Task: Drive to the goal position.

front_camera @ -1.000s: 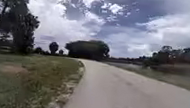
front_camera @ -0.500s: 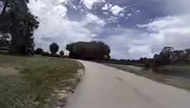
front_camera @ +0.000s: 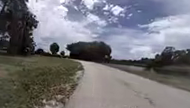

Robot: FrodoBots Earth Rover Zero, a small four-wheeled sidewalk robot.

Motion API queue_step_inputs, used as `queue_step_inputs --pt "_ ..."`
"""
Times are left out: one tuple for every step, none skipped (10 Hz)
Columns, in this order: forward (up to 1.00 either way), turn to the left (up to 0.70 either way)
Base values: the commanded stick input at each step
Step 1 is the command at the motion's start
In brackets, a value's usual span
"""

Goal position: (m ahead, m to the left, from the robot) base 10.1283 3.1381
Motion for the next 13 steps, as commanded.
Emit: queue_step_inputs --pt "0.85 0.0" --pt "0.85 0.0" --pt "0.85 0.0" --pt "0.85 0.0" --pt "0.85 0.0" --pt "0.85 0.0" --pt "0.85 0.0" --pt "0.85 0.0" --pt "0.85 0.0" --pt "0.85 0.0" --pt "0.85 0.0" --pt "0.85 0.0" --pt "0.85 0.0"
